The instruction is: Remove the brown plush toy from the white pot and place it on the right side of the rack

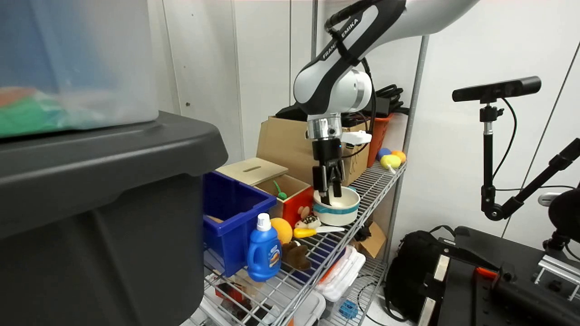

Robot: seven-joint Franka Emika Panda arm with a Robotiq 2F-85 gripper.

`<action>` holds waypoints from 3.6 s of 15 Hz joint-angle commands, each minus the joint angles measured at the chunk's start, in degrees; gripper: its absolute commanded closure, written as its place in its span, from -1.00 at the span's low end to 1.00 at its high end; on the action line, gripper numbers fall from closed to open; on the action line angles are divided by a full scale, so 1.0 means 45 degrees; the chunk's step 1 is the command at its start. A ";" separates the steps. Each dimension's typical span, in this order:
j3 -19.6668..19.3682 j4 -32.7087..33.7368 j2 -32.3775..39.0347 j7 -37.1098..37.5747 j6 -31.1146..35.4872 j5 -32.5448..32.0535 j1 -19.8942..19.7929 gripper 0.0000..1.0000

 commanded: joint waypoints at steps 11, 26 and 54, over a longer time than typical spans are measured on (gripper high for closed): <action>0.0083 0.0538 0.0235 -0.0439 -0.0544 0.0070 0.0059 1.00; 0.0021 0.0105 -0.0419 -0.0353 -0.0521 0.0045 0.0076 0.98; -0.0407 0.1883 -0.1979 -0.0109 -0.3390 -0.0950 0.0984 0.98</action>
